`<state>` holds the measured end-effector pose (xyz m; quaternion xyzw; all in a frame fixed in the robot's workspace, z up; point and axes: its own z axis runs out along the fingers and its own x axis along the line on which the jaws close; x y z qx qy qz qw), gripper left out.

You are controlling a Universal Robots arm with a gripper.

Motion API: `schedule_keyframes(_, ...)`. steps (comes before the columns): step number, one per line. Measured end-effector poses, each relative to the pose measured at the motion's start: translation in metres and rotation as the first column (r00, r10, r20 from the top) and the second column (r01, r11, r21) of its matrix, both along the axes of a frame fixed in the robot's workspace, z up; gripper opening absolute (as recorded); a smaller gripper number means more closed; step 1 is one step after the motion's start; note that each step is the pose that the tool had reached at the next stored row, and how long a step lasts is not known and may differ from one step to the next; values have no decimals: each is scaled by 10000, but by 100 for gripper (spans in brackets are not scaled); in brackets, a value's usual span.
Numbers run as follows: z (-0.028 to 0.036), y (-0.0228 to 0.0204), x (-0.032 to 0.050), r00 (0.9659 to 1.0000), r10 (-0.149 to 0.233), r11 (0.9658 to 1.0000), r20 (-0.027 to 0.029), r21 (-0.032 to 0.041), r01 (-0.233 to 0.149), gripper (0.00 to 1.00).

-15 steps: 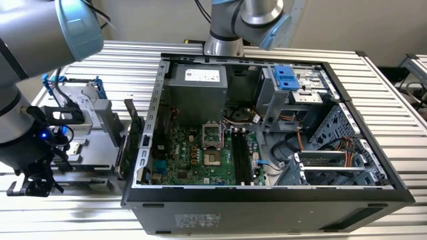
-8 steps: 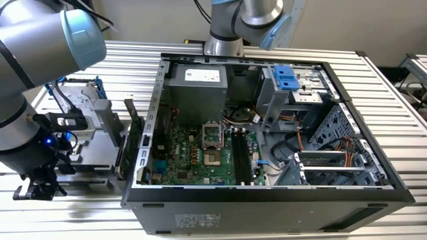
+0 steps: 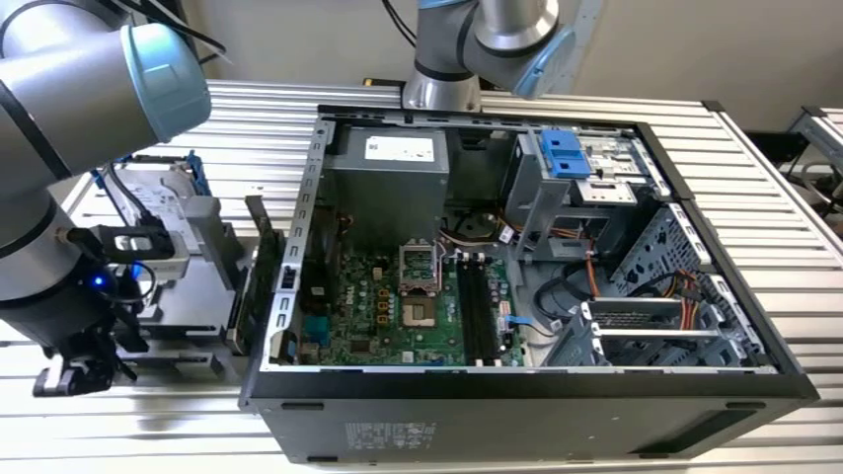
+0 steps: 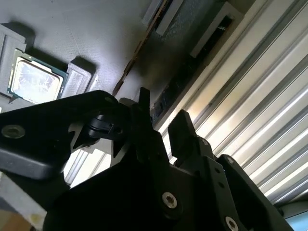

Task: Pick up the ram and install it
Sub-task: 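Pick up the ram and move it above insertion slot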

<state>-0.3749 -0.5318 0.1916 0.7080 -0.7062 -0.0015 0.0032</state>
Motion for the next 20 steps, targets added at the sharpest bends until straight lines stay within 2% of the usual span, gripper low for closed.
schedule_keyframes(8, -2, 6, -1, 10000, 41, 10000, 3, 2, -41, 100)
schedule_keyframes(13, -2, 47, -3, 10000, 44, 10000, 2, 1, -44, 100)
schedule_keyframes(20, -2, 42, -39, 10000, 46, 10000, 2, -10, -46, 100)
